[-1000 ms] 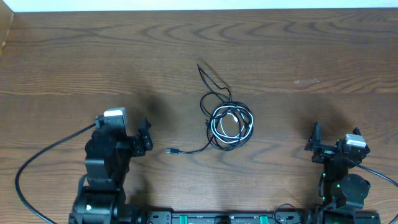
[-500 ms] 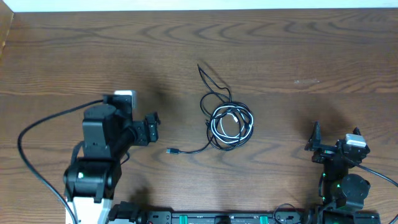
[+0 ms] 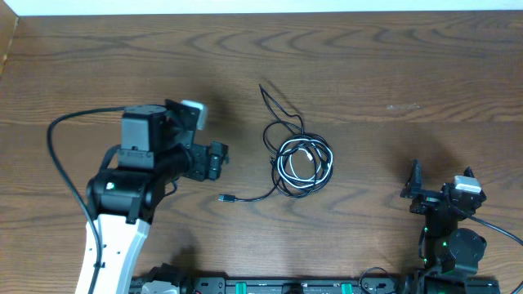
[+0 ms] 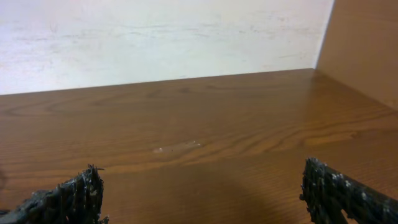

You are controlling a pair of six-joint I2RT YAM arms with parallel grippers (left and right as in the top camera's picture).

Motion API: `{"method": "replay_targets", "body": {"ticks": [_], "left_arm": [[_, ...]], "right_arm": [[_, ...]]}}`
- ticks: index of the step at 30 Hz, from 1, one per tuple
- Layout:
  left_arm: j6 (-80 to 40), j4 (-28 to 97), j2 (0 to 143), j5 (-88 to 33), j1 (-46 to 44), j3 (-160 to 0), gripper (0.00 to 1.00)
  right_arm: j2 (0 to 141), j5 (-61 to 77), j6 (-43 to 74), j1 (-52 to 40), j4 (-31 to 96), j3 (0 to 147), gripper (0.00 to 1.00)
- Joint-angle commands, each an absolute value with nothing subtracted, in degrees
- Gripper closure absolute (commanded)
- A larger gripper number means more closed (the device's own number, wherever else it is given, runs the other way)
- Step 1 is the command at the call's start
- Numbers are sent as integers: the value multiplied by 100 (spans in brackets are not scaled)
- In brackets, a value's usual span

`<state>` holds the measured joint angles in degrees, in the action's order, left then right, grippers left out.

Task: Untangle cables
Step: 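Move the left gripper forward over the cable bundle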

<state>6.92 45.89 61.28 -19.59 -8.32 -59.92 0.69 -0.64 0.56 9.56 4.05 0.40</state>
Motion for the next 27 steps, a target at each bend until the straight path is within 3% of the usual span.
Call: {"method": "replay_targets", "body": {"ticks": [1,13,27], "left_arm": [[880,4602,6346,-2102,-1149,-6254,12],[462,4598,6958,-2099,-1942,-6674,12],[489,4504,7192,-2097,-2071,-6672,12]], "right_arm": [[32,-32,-30,928,434,32,1],[32,-32,-30,928,434,32,1],[32,-32,-30,928,434,32,1]]}}
